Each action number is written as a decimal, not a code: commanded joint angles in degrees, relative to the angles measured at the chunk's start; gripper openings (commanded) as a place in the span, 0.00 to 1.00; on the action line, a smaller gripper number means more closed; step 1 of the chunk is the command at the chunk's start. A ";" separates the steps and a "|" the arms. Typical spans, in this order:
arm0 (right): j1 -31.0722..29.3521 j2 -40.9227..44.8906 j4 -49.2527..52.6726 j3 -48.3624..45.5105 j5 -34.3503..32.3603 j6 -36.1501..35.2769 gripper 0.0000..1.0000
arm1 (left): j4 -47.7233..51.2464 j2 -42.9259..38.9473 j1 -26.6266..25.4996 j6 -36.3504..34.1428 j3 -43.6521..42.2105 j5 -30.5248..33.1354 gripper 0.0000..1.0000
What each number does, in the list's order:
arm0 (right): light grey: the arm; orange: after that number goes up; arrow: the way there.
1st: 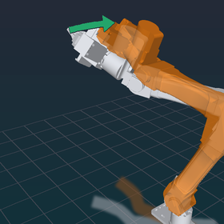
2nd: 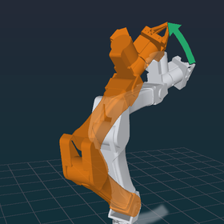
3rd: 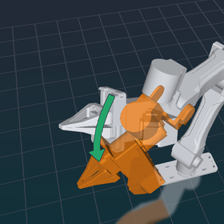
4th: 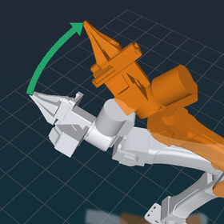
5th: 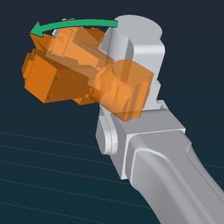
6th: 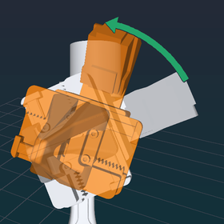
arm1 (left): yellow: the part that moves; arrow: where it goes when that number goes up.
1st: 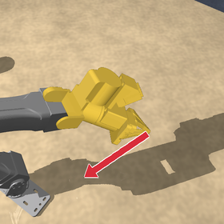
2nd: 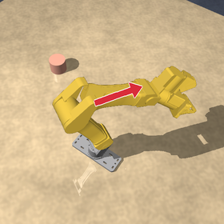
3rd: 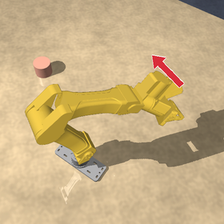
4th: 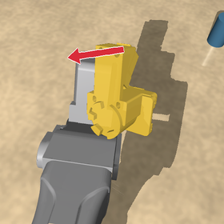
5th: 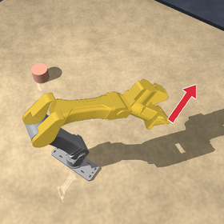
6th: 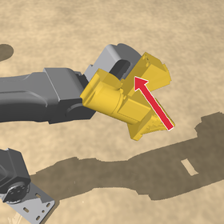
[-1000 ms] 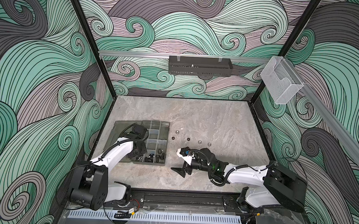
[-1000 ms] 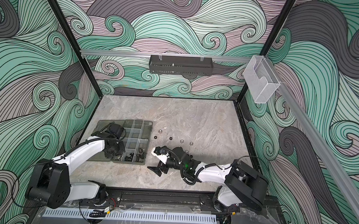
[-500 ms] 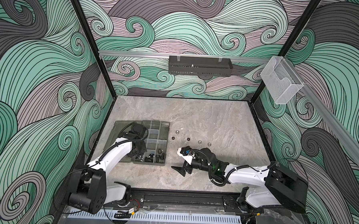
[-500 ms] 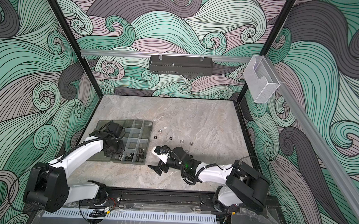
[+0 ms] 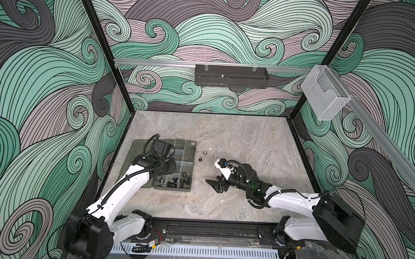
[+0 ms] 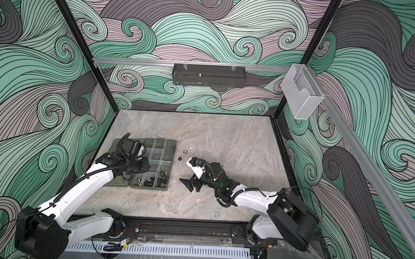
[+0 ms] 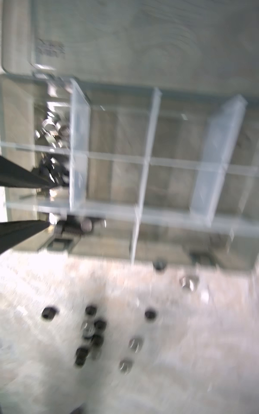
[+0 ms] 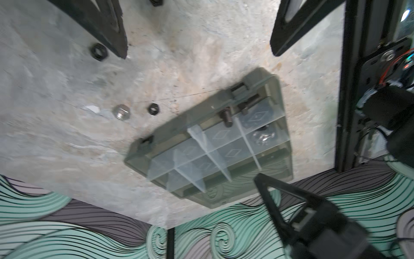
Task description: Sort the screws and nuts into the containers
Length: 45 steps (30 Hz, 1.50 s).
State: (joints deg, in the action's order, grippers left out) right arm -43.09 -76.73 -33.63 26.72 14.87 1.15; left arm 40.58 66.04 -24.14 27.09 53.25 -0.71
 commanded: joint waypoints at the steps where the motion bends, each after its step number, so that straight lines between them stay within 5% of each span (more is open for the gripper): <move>1: 1.90 1.13 -0.60 -1.54 2.61 3.68 0.99 | -2.35 4.37 -3.67 -2.49 4.76 -0.27 0.30; 11: 4.62 2.12 -0.53 -2.05 2.03 6.40 0.99 | -5.41 14.98 -10.43 -6.92 10.21 -2.87 0.35; 25: 6.44 1.54 -0.38 -1.93 2.61 7.11 0.99 | 4.95 40.51 -12.28 -10.72 30.37 4.85 0.36; 35: 6.42 3.07 0.52 -2.02 2.66 5.53 0.99 | 10.32 51.89 -12.42 -5.22 39.91 13.99 0.36; 45: 6.45 2.97 0.77 -1.69 2.97 5.32 0.99 | 11.28 56.56 -12.16 -2.77 42.80 13.27 0.34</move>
State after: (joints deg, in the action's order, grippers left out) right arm -36.99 -74.74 -32.34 24.71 17.39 7.51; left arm 49.47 121.49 -36.18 22.68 93.73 11.60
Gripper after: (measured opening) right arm 0.993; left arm 0.337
